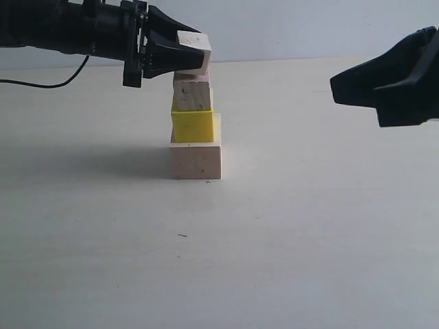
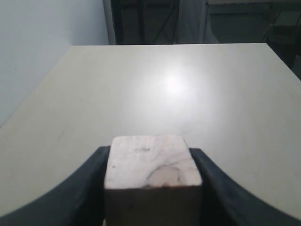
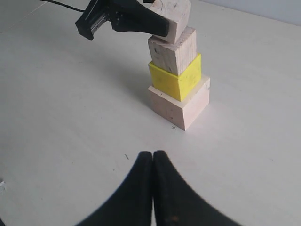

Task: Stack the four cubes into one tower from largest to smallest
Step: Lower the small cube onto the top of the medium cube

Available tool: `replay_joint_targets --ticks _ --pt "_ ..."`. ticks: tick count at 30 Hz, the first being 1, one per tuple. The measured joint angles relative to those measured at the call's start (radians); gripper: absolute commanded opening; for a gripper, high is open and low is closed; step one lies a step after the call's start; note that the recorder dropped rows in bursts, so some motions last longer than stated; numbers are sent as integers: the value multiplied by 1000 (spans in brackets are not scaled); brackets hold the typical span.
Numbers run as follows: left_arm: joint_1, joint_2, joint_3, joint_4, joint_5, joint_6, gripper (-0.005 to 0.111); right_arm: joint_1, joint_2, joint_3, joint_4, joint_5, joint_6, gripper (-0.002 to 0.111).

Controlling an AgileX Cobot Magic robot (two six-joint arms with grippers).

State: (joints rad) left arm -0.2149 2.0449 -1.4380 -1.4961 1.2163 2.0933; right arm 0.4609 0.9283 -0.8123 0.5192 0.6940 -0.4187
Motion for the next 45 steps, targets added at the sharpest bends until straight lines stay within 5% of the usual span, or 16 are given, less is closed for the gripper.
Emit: replay_joint_targets --ticks 35,45 --pt "0 0 0 10 0 0 1 0 0 0 0 0 0 0" --pt "0 0 0 10 0 0 44 0 0 0 0 0 0 0"
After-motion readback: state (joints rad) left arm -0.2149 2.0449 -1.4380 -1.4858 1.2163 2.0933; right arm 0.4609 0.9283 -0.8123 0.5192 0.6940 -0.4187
